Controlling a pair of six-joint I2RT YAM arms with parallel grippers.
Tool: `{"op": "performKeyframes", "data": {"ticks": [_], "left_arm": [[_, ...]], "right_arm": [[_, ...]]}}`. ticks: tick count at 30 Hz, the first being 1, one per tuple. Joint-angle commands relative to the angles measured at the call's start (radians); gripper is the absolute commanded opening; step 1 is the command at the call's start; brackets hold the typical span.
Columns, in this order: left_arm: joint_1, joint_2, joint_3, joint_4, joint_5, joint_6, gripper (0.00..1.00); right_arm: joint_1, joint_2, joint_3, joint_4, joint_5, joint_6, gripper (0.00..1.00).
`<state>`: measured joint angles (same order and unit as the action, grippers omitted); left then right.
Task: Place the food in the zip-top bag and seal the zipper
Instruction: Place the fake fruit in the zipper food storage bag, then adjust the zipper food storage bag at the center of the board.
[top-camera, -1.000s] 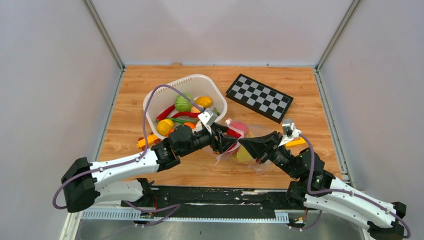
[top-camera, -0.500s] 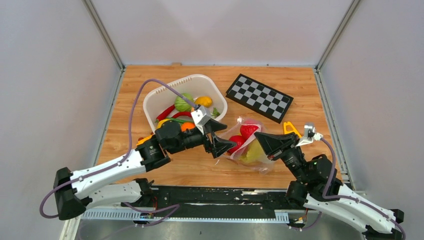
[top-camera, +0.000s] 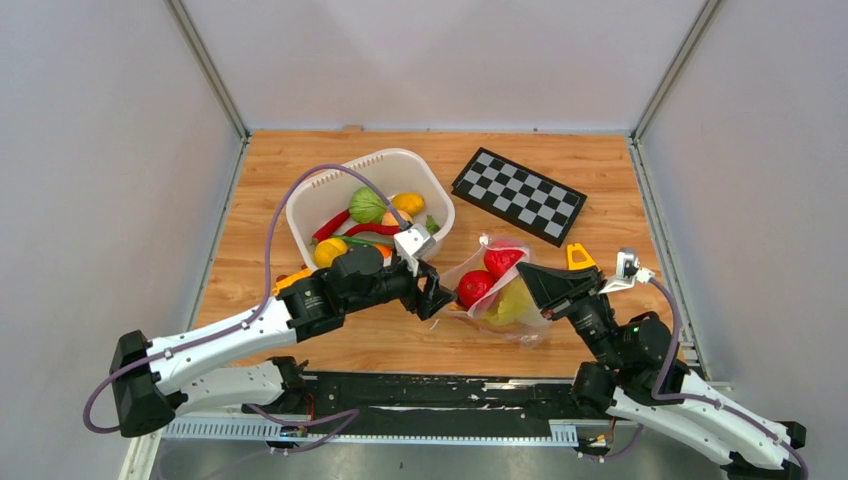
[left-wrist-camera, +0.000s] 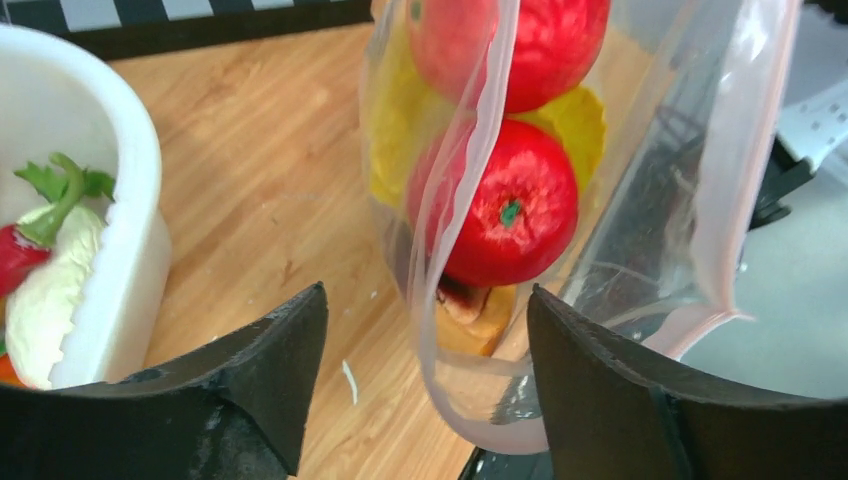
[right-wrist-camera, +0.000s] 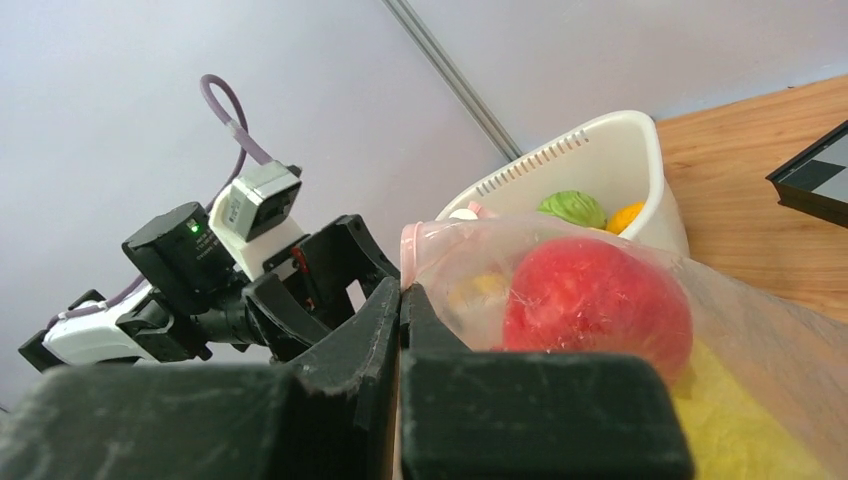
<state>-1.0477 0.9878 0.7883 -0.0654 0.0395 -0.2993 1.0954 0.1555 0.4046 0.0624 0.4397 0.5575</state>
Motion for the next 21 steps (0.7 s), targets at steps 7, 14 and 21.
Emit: {"op": "performKeyframes", "data": {"ticks": [7,14,21], "left_arm": [[-0.004,0.019,0.052,-0.093,-0.037,0.040,0.11],[-0.004,0.011,0.304,-0.158,-0.011,0.099,0.00],[-0.004,0.123,0.394,-0.249,-0.036,0.106,0.00]], "right_arm": [[0.001,0.008,0.014,-0.002,-0.021,-0.026,0.00],[0.001,-0.031,0.078,-0.150,-0.048,-0.102,0.01],[0.001,-0.088,0.068,-0.169,-0.039,-0.111,0.01]]}}
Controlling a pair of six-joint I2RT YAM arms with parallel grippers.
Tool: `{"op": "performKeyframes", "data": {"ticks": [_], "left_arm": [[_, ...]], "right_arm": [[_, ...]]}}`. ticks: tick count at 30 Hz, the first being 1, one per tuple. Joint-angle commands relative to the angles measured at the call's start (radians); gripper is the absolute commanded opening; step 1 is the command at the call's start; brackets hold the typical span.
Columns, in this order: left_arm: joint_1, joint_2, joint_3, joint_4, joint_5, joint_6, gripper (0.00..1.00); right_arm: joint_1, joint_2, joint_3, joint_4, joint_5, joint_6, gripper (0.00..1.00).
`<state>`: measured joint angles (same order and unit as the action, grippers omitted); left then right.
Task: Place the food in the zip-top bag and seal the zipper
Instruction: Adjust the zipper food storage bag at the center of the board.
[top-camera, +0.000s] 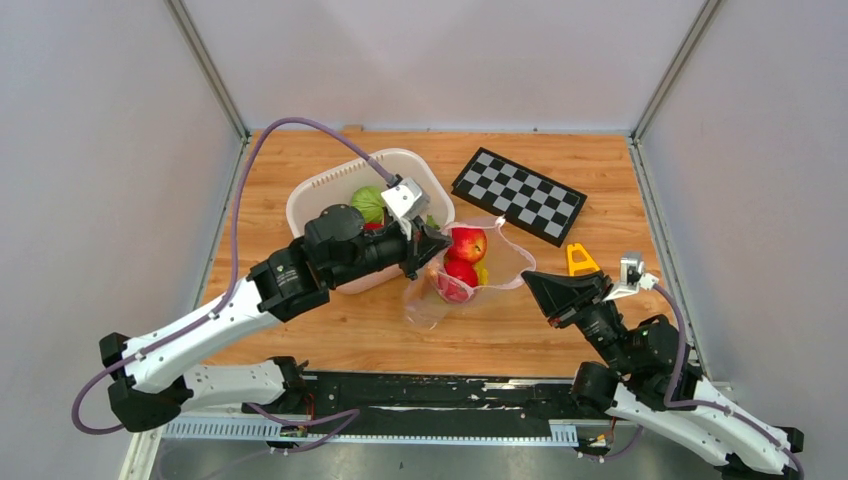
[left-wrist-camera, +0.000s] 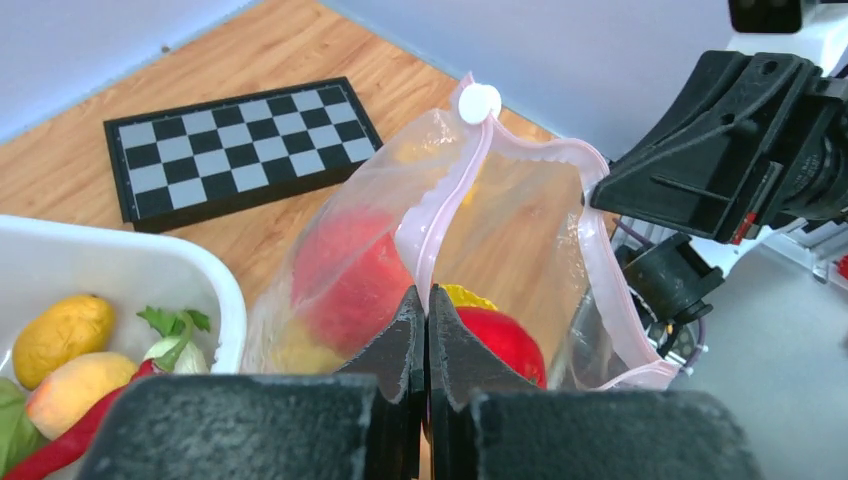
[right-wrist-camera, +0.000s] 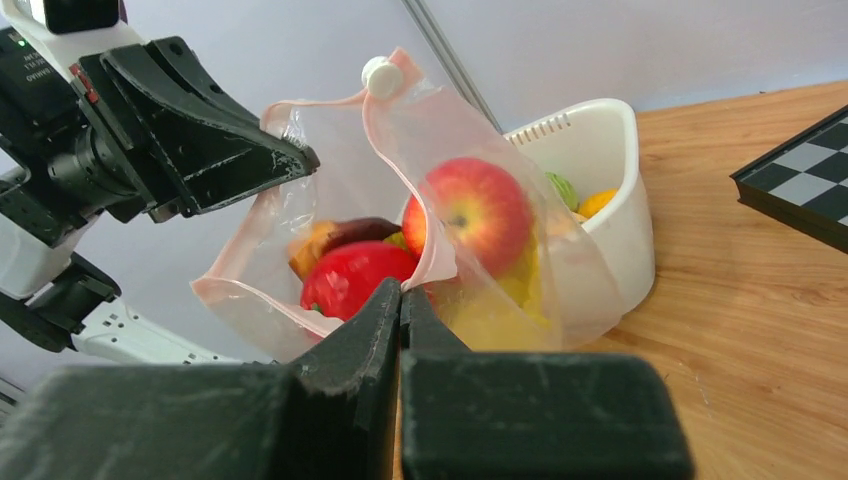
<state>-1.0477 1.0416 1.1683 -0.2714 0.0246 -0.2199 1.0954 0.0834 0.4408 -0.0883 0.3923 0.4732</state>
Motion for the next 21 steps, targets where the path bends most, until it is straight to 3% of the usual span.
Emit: {"op": "performKeyframes", "data": {"ticks": [1,8,15,18,20,21], "left_arm": [[-0.004,0.079,-0.004,-0.040,-0.022,0.019,0.00],[-0.004,0.025,-0.042,-0.006,-0.022,-0.022,0.00],[-0.003,-0.025,-0.086,0.019,-0.134,-0.013,0.00],[-0.005,-0.011,-0.098,0.033,-0.141,-0.014,0.24],[-0.004,-0.004,-0.102,0.030,-0.153,-0.010,0.49],[-0.004,-0.004,-0.100,0.029,-0.151,-0.005,0.53]], "right_arm": [[0.001,-0.012,0.036,-0.027,0.013,-0.024,0.00],[0.001,0.005,0.039,0.002,-0.029,-0.023,0.00],[0.001,0.010,0.022,0.055,-0.058,-0.021,0.00],[0.001,0.018,0.018,0.063,-0.056,-0.018,0.00],[0.001,0.022,0.017,0.066,-0.056,-0.017,0.00],[0.001,0.025,0.017,0.069,-0.055,-0.014,0.00]]}}
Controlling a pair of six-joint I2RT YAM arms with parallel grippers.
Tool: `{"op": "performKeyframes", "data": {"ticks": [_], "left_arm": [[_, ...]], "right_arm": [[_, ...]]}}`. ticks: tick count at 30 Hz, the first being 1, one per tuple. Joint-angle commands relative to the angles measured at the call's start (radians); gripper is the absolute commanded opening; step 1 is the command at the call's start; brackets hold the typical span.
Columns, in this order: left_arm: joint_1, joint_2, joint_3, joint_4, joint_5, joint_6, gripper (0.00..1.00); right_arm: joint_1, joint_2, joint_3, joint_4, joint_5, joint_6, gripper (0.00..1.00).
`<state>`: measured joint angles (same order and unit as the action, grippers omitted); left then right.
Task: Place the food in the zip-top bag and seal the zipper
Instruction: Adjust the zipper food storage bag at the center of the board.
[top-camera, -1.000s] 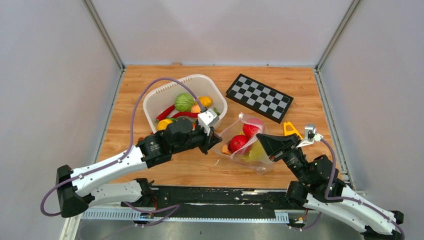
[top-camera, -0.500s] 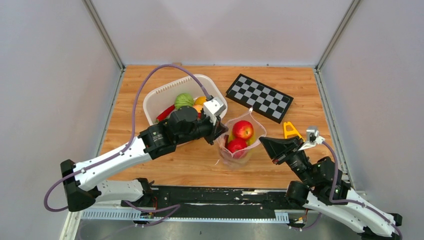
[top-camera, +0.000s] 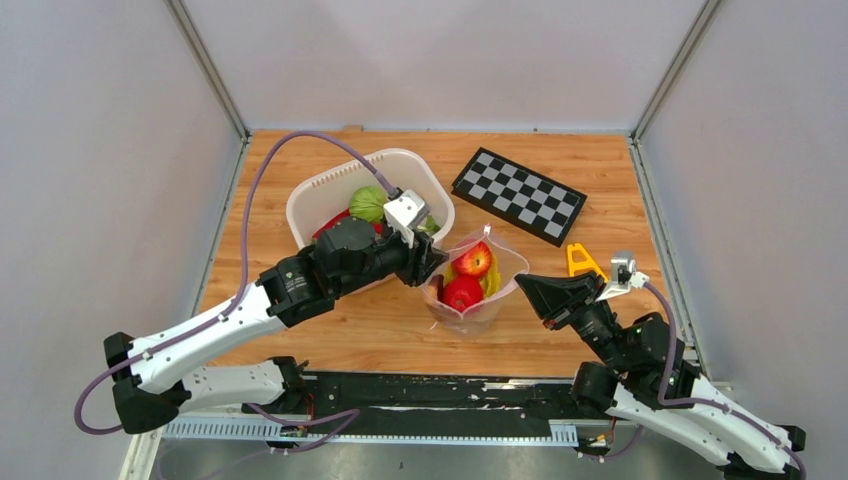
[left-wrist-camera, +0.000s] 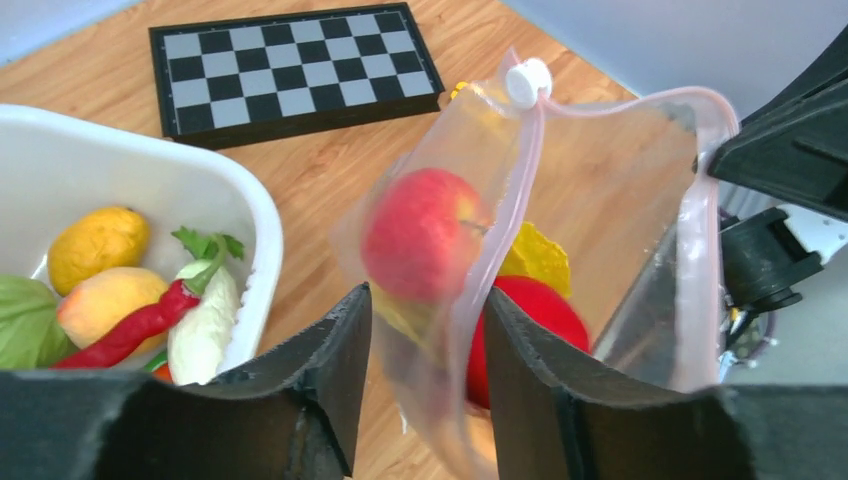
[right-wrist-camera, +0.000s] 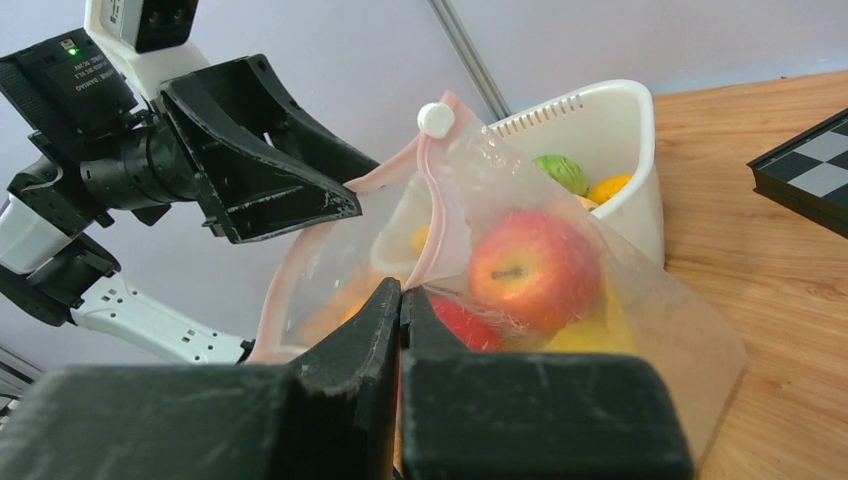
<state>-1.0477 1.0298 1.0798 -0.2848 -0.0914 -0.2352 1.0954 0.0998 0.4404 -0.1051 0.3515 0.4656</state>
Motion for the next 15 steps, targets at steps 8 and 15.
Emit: {"op": "performKeyframes", "data": {"ticks": [8,15], "left_arm": [[-0.004,-0.093,0.014,-0.003,-0.081,0.074,0.96],[0.044,-0.178,0.023,-0.063,-0.201,0.129,1.00]], "right_arm": [[0.001,0.023,0.010,0.092,0.011,-0.007,0.00],[0.001,0.042,0.016,0.091,0.018,-0.013,0.00]]}}
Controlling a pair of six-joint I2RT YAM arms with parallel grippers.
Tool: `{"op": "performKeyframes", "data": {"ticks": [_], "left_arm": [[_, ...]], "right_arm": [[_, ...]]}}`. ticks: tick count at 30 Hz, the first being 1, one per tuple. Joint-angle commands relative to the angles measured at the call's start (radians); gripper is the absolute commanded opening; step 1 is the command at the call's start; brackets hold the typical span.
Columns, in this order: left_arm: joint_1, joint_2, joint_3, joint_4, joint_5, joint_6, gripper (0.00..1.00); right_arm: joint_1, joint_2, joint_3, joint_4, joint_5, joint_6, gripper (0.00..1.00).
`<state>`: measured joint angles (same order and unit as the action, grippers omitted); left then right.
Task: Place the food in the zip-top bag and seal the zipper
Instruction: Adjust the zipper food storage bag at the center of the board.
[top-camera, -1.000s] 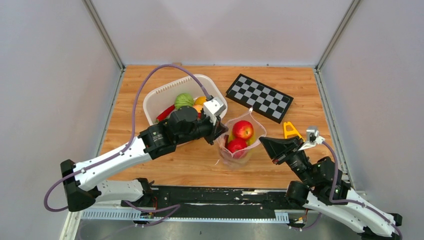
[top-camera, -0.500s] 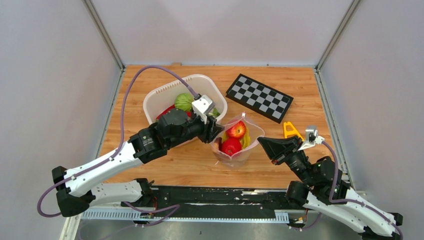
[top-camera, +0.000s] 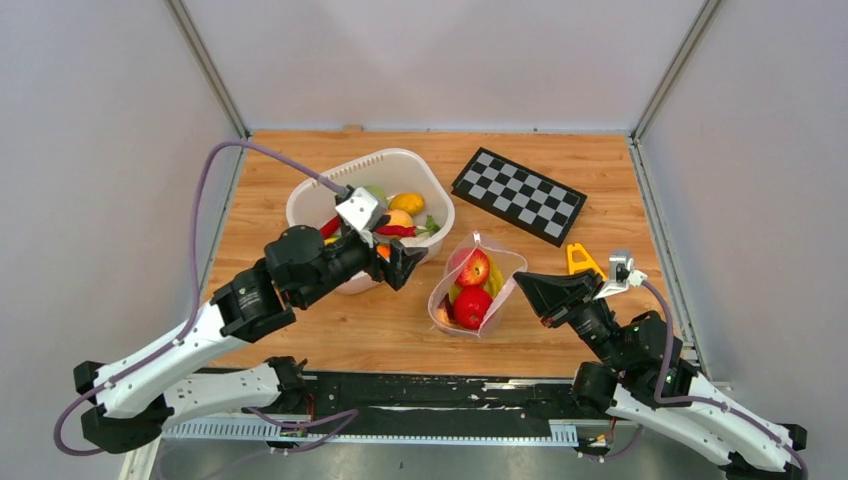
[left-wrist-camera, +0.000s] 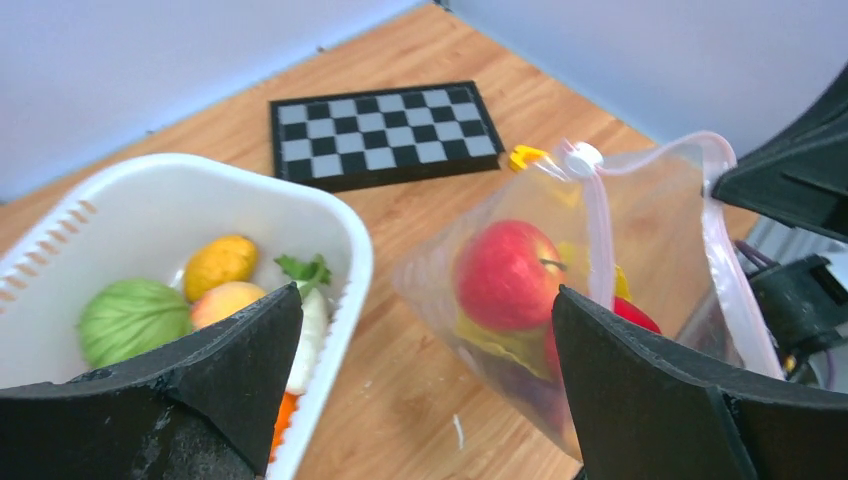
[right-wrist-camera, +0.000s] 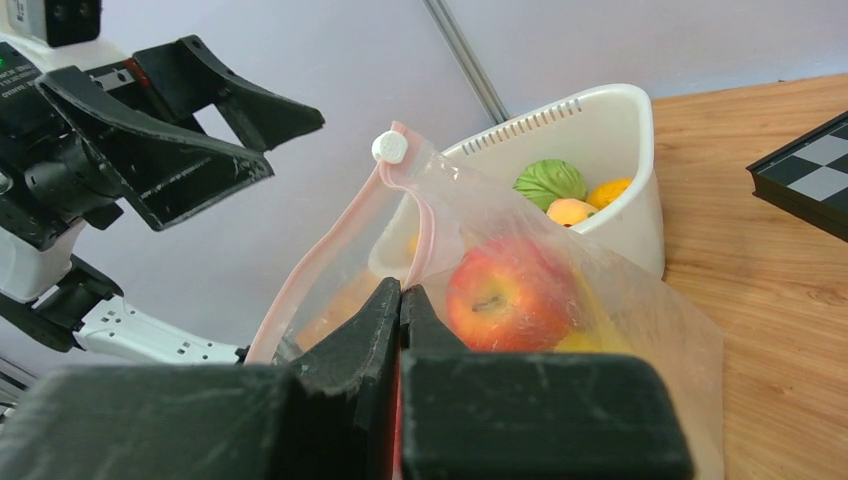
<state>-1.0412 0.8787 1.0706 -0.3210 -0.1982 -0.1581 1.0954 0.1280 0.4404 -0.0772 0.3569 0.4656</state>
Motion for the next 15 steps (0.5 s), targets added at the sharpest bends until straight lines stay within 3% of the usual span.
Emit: {"op": "performKeyframes", "data": {"ticks": [1,6,11,15], "left_arm": [[0.063,-0.028,0.028,-0.037,-0.099,0.051,1.00],[0.261,0.032,-0.016,-0.049,-0.046,0.013,1.00],[0.513,0.163,-0.084,0.047,0.140,-0.057,1.00],[0.606,0.330,-0.083,0.122,0.295,-0.062,1.00]], "right_arm": [[0.001,0.015,0.017,0.061,0.015,-0.013,0.00],[0.001,0.015,0.021,0.053,0.024,-0.015,0.00],[0.001,0.015,0.031,0.048,0.021,-0.014,0.00],[0.001,0.023,0.034,0.047,0.025,-0.017,0.00]]}}
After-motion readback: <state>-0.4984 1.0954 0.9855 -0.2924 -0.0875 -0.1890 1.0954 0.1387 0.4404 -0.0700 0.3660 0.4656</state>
